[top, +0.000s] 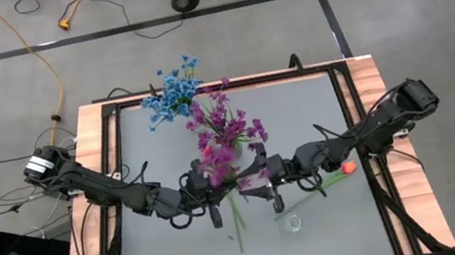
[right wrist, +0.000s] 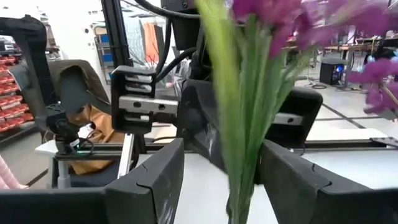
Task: Sort flowers into vase by color
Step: Put the violet flowers into the green vase
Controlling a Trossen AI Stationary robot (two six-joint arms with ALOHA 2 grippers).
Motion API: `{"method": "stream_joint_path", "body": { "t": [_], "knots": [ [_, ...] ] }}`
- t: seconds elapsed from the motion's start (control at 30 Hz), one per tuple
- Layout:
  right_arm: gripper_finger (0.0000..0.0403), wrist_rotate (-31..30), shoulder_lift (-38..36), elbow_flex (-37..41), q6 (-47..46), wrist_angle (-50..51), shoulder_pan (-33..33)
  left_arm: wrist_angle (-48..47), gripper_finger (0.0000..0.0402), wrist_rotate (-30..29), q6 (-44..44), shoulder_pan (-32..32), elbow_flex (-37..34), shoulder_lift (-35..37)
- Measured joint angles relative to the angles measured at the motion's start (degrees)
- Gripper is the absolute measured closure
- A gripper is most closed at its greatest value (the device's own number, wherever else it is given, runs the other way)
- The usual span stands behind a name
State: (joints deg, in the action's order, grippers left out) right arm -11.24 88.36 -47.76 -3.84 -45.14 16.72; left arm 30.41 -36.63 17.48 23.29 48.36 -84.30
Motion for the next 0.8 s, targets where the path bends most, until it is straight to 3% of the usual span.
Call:
{"method": "stream_joint_path", "body": {
  "t": [0.3,0.43,0.67,0.8],
  "knots": [
    [0.0177,0.5,1.4,-2.8,-0.2,1.3,-1.5,-0.1,0.0401,0.8,-0.4,-0.1,0.0,-0.2],
    [0.0195,0.5,1.4,-2.8,-0.2,1.5,-1.5,-0.1,0.0401,0.8,-0.4,-0.2,0.0,-0.2],
    [0.0286,0.6,1.4,-2.8,-0.2,1.6,-1.8,-0.1,0.0398,2.4,-0.4,-0.1,0.0,-0.2],
    [0.0351,0.6,1.4,-2.8,-0.2,1.5,-1.8,-0.2,0.0371,1.7,-0.4,-0.2,0.0,-0.2]
  ]
}}
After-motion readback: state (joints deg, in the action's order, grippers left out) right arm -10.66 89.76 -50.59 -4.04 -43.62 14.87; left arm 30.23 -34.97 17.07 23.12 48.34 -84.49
